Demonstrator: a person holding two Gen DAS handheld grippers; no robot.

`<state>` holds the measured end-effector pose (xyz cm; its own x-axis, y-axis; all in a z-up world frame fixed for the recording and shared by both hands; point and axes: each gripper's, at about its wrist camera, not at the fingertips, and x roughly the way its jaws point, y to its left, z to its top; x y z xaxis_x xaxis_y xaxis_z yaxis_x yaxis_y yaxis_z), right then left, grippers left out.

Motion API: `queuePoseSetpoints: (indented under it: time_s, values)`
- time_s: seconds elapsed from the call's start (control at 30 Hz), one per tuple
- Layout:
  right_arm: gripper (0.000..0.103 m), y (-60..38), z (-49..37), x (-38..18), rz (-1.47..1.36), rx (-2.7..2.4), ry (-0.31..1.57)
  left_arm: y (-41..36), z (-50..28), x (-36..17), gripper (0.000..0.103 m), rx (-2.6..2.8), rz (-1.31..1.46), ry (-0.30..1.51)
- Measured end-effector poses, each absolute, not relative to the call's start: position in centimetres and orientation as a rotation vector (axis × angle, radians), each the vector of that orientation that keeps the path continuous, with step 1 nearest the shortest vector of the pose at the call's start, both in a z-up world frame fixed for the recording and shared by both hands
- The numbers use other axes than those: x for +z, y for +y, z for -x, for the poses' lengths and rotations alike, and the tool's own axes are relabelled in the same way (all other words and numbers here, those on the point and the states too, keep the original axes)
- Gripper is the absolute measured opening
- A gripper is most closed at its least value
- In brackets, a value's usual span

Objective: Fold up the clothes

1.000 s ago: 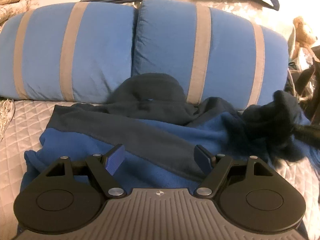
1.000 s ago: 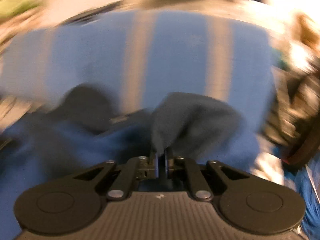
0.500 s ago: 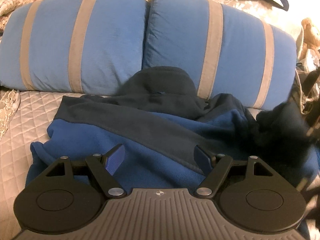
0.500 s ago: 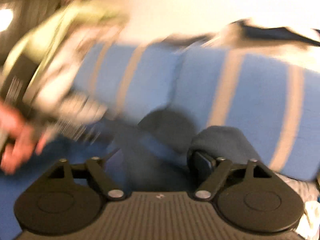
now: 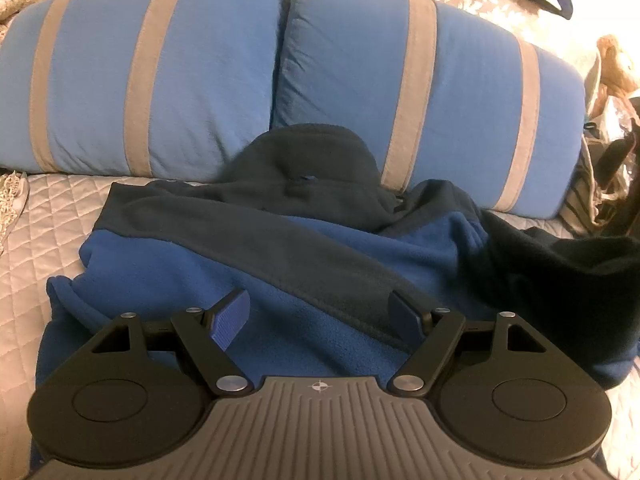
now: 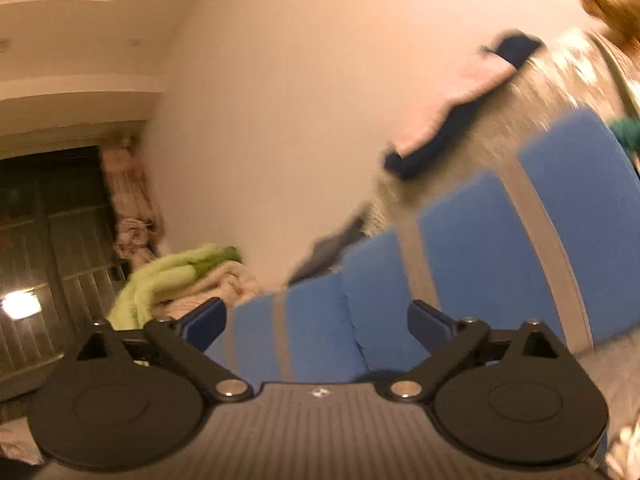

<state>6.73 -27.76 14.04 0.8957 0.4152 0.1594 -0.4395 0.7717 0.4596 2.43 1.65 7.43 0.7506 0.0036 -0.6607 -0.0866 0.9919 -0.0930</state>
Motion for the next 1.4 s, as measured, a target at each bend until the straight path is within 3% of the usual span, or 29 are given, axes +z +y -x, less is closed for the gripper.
queuePoseSetpoints:
  time_s: [0.1,0.27,0.4,0.47,0.53,0.57,0.6,0.83,1.03,1.1,1.17,1.2,1.27,1.4]
  values:
    - [0.103,-29.0,-7.2,14.0,-0.510,0.178,-0.017,1.7,-2.4,7.4,0.076,0.052,0.118,0.724]
    - [0.102,-34.6,-11.0,8.1,-0.741,-0.256,0.328,1.7,-2.5,7.3,0.076,0.052,0.115,0.732]
    - [0.094,-38.3,-12.7,1.8,-0.997,-0.384,0.642,1.7,-2.5,7.3,0.076,0.051,0.124,0.738]
    - [0.084,-38.4,-13.1,-0.7,-1.080,-0.363,0.759,1.7,-2.5,7.2,0.076,0.049,0.129,0.741]
    - [0.058,-37.4,-13.4,-2.0,-1.116,-0.293,0.825,1.6,-2.5,7.2,0.076,0.046,0.129,0.742]
    - [0.027,-36.7,-13.6,-1.8,-1.110,-0.234,0.813,1.6,-2.5,7.1,0.076,0.044,0.127,0.743]
    - [0.011,-35.9,-13.8,-1.3,-1.095,-0.171,0.789,1.6,-2.6,7.1,0.076,0.046,0.128,0.743]
    - [0.009,-24.5,-13.1,7.5,-0.490,0.394,0.541,2.5,-2.4,7.7,0.076,0.079,0.184,0.700]
    - [0.009,-14.6,-10.7,8.1,-0.115,0.680,0.607,3.8,-2.2,8.3,0.076,0.118,0.223,0.659]
    - [0.021,-14.0,-10.0,8.2,-0.072,0.680,0.578,4.1,-2.2,8.2,0.076,0.125,0.227,0.665]
    - [0.049,-13.4,-9.2,8.3,-0.029,0.679,0.548,4.4,-2.2,8.1,0.076,0.132,0.234,0.676]
    - [0.071,-13.7,-9.0,8.6,-0.047,0.649,0.514,4.6,-2.2,8.1,0.076,0.132,0.236,0.680]
    - [0.090,-15.4,-8.8,9.5,-0.134,0.552,0.430,4.9,-2.2,8.0,0.076,0.135,0.240,0.683]
    - [0.095,-20.6,-9.9,9.6,-0.347,0.267,0.351,5.0,-2.1,7.9,0.076,0.134,0.242,0.695]
